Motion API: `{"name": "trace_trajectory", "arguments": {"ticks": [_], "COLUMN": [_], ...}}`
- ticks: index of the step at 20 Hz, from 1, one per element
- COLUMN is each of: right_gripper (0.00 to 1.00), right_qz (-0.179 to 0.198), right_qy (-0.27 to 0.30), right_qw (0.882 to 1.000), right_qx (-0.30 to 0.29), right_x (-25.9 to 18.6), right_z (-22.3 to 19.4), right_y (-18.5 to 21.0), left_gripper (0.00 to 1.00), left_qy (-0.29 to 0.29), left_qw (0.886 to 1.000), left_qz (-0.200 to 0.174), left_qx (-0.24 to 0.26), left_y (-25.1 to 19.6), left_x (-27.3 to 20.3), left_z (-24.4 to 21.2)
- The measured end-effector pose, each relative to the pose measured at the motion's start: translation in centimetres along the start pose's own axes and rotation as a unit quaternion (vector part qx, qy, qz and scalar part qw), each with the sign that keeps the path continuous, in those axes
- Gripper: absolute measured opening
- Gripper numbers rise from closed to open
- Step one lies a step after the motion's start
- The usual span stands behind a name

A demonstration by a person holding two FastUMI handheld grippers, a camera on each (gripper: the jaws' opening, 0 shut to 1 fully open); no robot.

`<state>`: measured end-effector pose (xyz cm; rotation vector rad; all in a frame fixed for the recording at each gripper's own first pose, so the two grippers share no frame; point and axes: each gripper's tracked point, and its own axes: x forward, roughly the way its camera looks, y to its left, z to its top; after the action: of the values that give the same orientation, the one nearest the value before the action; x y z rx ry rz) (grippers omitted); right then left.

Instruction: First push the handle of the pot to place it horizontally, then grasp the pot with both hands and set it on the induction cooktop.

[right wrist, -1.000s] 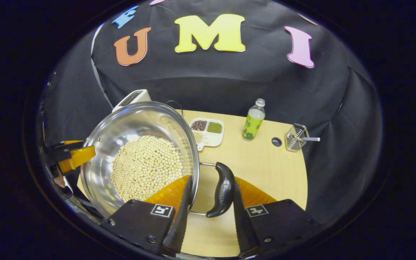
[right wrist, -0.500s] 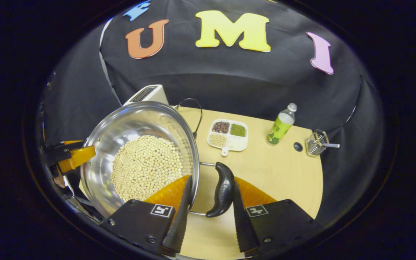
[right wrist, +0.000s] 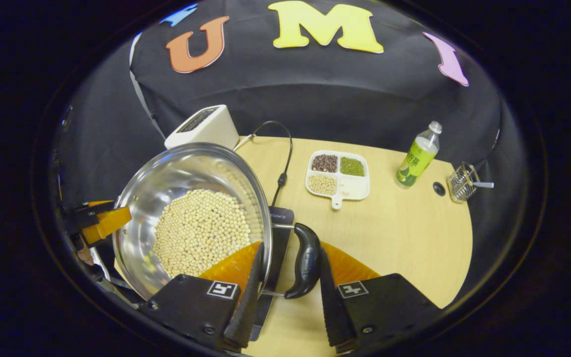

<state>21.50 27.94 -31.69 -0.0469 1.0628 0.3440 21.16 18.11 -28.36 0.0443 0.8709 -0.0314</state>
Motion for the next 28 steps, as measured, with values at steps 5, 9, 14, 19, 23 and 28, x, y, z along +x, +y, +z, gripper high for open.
{"name": "trace_trajectory", "arguments": {"ticks": [5, 9, 14, 19, 23, 28], "right_gripper": [0.58, 0.57, 0.58, 0.60, 0.66, 0.73], "right_qz": [0.002, 0.001, -0.003, 0.014, 0.025, 0.016], "right_qy": [0.019, 0.025, 0.026, 0.001, -0.004, -0.017], "right_qw": [1.000, 1.000, 0.999, 1.000, 0.999, 1.000], "right_qx": [0.015, 0.016, 0.020, 0.018, 0.022, 0.008], "right_x": [2.6, 4.0, 4.2, 4.3, 4.4, 4.6], "right_z": [-1.7, -2.4, -2.8, -2.8, -2.8, -2.8], "right_y": [0.0, -0.2, -0.4, -0.4, -0.5, -0.6], "left_gripper": [0.55, 0.55, 0.55, 0.67, 0.65, 0.68], "left_qy": [0.019, 0.028, 0.038, 0.009, -0.010, -0.006], "left_qw": [1.000, 1.000, 0.999, 1.000, 0.999, 0.999], "left_qz": [0.002, 0.002, -0.008, -0.012, 0.011, 0.013], "left_qx": [0.009, 0.008, 0.003, 0.016, 0.049, 0.041], "left_y": [-0.1, -0.5, -1.0, -0.9, -1.0, -0.9], "left_x": [1.7, 2.4, 3.2, 3.8, 4.0, 4.0], "left_z": [-1.3, -1.9, -2.7, -3.1, -3.2, -3.4]}}
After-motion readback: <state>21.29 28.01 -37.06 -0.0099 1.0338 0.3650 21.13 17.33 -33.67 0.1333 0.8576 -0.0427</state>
